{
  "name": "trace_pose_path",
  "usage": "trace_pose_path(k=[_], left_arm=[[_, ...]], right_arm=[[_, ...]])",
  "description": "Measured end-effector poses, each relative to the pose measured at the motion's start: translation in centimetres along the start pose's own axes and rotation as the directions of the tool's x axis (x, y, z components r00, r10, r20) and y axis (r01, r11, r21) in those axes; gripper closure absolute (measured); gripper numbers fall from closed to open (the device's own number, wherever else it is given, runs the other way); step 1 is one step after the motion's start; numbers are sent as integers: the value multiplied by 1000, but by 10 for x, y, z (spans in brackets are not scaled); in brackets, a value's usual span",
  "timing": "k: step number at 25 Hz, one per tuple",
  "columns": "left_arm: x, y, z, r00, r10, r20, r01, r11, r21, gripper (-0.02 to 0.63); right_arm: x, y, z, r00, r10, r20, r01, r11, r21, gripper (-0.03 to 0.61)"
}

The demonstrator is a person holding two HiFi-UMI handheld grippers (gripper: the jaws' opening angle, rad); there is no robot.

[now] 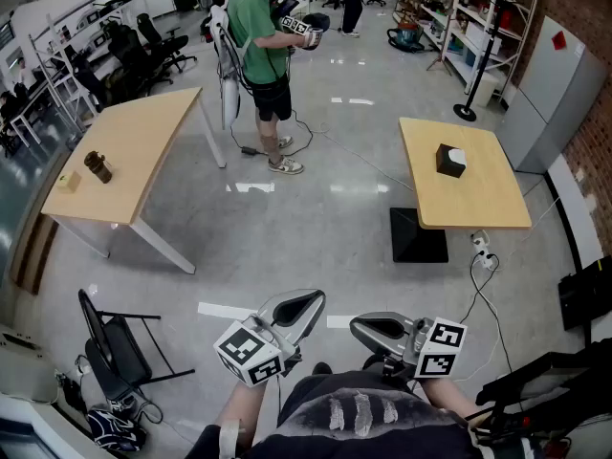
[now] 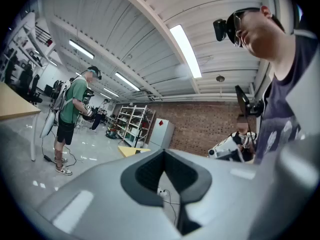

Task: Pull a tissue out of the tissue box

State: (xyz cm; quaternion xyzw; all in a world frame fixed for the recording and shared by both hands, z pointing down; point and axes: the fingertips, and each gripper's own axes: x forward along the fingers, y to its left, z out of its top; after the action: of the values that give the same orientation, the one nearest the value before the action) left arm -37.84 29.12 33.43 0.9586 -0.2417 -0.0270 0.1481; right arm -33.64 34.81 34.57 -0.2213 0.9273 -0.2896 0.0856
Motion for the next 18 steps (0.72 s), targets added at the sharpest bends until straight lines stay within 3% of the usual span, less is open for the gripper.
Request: trace_pose_path(k=[4,11,18], left_arm=[[9,20,5,999,47,-10,-47,999,-12,612],[60,41,18,988,149,-42,-148,988,32,618],[174,31,40,989,133,-58,-127,987,96,617]], right_arm=[[14,-16,5,1000,20,-14,-20,1000,0,581],[7,-60,36,993,112,-27,-112,994,3,581],[-47,-131,96,990,143,-1,-143,988,-56,581]])
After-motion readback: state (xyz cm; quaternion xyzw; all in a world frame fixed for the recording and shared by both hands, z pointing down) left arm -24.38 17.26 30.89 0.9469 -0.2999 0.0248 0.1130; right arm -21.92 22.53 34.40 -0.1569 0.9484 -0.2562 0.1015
